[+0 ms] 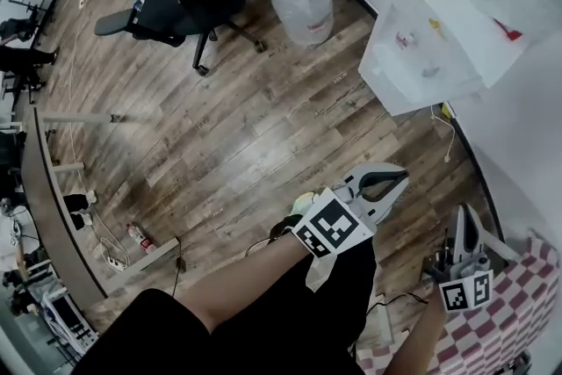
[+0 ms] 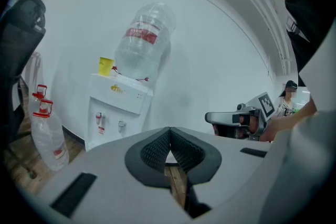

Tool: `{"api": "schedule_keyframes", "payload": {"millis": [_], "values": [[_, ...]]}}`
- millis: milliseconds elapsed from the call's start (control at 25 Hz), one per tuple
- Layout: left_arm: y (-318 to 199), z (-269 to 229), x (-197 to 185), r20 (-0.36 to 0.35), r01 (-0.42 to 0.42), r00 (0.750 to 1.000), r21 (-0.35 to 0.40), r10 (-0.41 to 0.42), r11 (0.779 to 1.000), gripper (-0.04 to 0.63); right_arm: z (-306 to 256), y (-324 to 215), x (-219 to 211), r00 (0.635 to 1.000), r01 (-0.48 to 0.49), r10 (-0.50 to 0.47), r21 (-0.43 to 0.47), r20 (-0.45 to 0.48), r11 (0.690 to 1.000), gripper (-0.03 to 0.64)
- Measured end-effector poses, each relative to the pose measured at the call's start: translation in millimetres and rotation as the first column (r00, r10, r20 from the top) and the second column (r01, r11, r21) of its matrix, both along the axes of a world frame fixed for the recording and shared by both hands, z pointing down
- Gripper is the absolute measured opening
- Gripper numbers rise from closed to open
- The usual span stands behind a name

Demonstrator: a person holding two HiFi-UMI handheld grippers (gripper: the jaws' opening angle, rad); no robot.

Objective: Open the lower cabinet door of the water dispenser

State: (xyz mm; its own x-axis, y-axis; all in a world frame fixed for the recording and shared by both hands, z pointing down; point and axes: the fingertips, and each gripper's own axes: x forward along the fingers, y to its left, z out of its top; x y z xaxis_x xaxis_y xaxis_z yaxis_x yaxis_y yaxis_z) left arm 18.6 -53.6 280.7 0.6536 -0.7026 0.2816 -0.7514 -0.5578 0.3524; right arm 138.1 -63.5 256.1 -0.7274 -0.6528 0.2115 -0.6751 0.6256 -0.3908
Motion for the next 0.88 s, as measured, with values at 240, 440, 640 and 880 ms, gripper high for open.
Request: {"api": "schedule_keyframes", "payload": {"millis": [240,440,640,880], "values": [[-25.1,59.8,18.5,0.017,-0.018,1.0,0.018,0.018,1.0,0.014,74.8,-6.1,11.2,0.999,0.034,-0.034,0.008,0.023,0.999,0.025],[-63.4,131.5,41.2,0.05,-0.036,0.998,0.04,0.034,0.999,0.014,149.4,-40.1,43.3,1.0,0.027,-0.027,0.02,0.014,0.999,0.025],[-97.0,212.8,62.8,0.092,-0.054,0.995,0.069,0.048,0.996,0.014,229.9,-75.0,68.2,0.999,0.041,-0.04,0.068,-0.018,0.997,0.025],[-125.9,309.5,75.2,0.121,-0.068,0.991,0.106,0.055,0.992,0.014,321.9,-109.8,67.3,0.995,0.097,-0.093,0.125,-0.043,0.987,0.025]]}}
